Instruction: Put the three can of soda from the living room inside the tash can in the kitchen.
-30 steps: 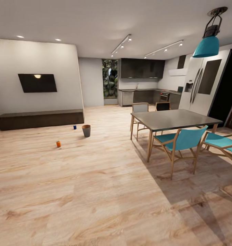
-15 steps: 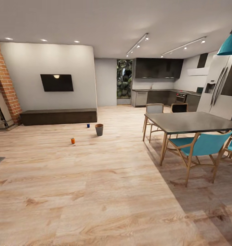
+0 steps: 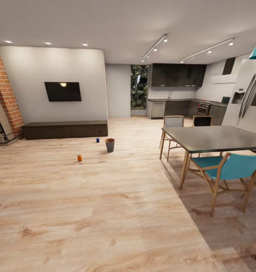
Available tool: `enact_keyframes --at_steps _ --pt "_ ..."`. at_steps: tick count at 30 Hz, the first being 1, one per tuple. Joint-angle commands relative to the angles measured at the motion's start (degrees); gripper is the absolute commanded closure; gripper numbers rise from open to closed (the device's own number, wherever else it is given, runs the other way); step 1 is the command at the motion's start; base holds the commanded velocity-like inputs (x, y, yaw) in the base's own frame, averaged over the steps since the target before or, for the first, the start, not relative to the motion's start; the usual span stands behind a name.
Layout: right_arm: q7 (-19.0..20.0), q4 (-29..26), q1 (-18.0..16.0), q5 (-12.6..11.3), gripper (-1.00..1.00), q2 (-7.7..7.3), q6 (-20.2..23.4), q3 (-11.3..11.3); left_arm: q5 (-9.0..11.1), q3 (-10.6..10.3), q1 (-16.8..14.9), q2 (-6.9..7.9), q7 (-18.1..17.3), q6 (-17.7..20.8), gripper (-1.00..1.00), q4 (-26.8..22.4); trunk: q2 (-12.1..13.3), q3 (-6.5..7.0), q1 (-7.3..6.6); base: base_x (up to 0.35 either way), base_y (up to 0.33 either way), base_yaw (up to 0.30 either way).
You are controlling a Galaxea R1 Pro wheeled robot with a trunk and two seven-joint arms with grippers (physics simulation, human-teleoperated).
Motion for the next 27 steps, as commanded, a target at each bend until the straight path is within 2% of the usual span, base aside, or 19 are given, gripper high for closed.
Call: enact_keyframes --at_steps 1,13,27 --pt "0.0 0.0 0.0 0.0 -1.0 0.0 0.0 0.0 0.0 0.01 0.0 0.0 0.0 0.0 -1.0 0.0 0.0 0.0 0.0 0.345 -0.087 0.001" --pt "0.0 0.0 0.0 0.0 -1.0 0.0 0.0 0.0 0.0 -0.01 0.0 0.0 0.0 0.0 -1.0 0.02 0.0 0.0 0.0 0.346 -0.083 0.0" --pt "0.0 0.0 0.0 0.02 -1.0 0.0 0.0 0.0 0.06 -0.18 0.02 -0.02 -0.24 0.13 -1.0 0.0 0.0 0.0 0.0 0.347 -0.011 0.0"
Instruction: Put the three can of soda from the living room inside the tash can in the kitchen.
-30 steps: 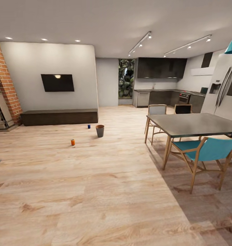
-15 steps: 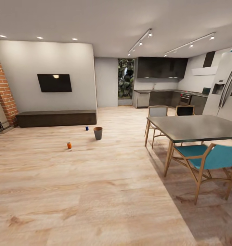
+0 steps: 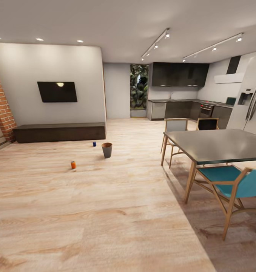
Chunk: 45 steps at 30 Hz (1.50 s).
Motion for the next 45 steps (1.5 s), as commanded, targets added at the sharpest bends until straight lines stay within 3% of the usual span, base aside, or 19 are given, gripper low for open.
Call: enact_keyframes --at_steps 1,45 --pt "0.0 0.0 0.0 -0.01 -1.0 0.0 0.0 0.0 0.0 0.01 -0.01 0.01 -0.01 -0.01 -1.0 0.0 0.0 0.0 0.0 0.348 -0.001 0.0" --pt "0.0 0.01 0.0 0.07 -1.0 0.0 0.0 -0.01 -0.06 0.04 -0.02 0.02 0.16 -0.13 -1.0 0.0 0.0 0.0 0.0 0.348 0.0 0.058"
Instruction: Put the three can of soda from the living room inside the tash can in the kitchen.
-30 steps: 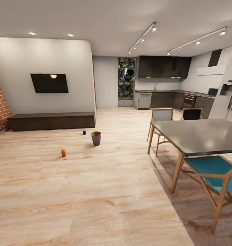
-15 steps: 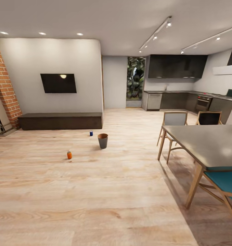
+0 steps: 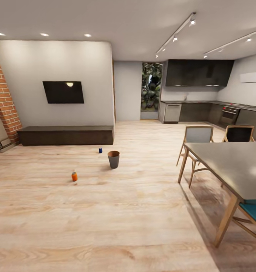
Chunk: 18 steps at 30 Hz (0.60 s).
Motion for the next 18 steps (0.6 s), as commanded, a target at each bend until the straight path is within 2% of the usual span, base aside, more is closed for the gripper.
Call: enact_keyframes --at_steps 1,10,18 --pt "0.0 0.01 0.0 0.0 -1.0 0.0 -0.01 -0.03 0.0 0.0 0.0 0.0 0.0 0.0 -1.0 0.0 0.0 0.0 0.0 0.348 0.0 0.001" --pt "0.0 0.02 0.0 0.0 -1.0 0.0 0.0 -0.01 0.0 0.0 0.0 0.0 0.0 0.0 -1.0 0.0 0.0 0.0 0.0 0.348 -0.005 0.0" --pt "0.0 0.07 0.0 0.0 -1.0 0.0 -0.03 -0.04 0.0 -0.08 0.0 0.0 0.08 0.12 -1.0 0.0 0.0 0.0 0.0 0.348 -0.077 0.0"
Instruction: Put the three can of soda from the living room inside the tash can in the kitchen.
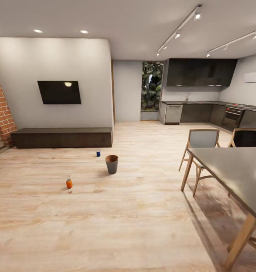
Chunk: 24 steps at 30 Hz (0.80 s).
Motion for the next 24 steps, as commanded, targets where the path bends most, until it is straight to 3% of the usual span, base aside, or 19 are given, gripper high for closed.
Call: enact_keyframes --at_steps 1,13,24 --pt "0.0 0.0 0.0 0.0 -1.0 0.0 -0.01 0.01 0.0 0.0 0.0 0.0 0.0 0.01 -1.0 0.0 0.0 0.0 0.0 0.348 -0.108 0.0" --pt "0.0 0.0 0.0 0.0 -1.0 0.0 -0.03 0.04 -0.08 -0.09 0.0 -0.05 0.01 0.06 -1.0 0.0 0.0 0.0 0.0 0.348 -0.13 0.002" --pt "-0.18 0.01 0.0 0.0 -1.0 0.0 -0.03 0.06 -0.09 -0.03 0.0 -0.05 0.02 0.06 -1.0 0.03 0.0 0.0 0.0 0.348 -0.146 0.205"
